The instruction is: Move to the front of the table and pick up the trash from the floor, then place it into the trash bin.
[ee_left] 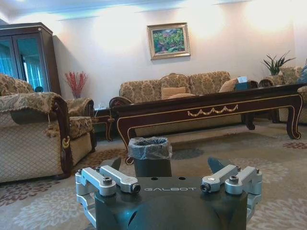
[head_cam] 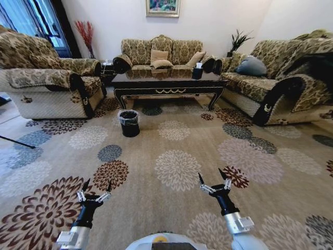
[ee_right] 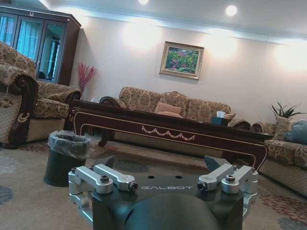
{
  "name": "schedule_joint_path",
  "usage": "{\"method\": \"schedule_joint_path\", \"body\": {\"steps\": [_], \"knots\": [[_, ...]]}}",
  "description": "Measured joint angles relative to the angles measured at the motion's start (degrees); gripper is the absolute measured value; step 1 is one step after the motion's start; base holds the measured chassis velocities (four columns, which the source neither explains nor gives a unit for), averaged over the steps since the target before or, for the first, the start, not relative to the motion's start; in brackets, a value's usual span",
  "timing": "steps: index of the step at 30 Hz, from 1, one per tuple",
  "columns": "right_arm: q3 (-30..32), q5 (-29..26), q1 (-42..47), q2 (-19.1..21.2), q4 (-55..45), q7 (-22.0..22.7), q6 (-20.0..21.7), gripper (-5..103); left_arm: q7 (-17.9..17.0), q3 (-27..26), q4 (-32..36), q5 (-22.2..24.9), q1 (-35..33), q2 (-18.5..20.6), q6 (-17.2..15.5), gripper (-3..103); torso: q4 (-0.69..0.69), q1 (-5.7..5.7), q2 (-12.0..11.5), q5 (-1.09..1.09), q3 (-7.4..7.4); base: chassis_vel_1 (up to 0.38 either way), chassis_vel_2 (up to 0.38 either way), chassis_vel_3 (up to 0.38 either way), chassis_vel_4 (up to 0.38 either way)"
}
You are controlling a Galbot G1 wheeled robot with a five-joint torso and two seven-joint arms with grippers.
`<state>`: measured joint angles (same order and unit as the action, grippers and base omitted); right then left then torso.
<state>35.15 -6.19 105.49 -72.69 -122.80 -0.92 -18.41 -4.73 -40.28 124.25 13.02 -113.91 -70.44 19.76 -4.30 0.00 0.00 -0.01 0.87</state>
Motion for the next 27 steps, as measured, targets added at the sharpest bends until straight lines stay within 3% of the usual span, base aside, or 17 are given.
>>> {"method": "schedule_joint_path", "body": {"steps": [14,27], "knots": [[0.0,0.0,0.04,-0.01,0.0,0.0,0.0,100,0.0,0.0,0.0,0.0,-0.02,0.0,0.0,100,-0.01,-0.01,0.01,0.0,-0.03,0.126,-0.125,-0.128,0.13],[0.0,0.0,0.0,0.0,0.0,0.0,0.0,100,0.0,0.01,0.0,0.0,0.0,0.0,0.0,100,-0.01,0.0,0.0,0.01,0.0,0.012,0.027,-0.005,-0.015]]}}
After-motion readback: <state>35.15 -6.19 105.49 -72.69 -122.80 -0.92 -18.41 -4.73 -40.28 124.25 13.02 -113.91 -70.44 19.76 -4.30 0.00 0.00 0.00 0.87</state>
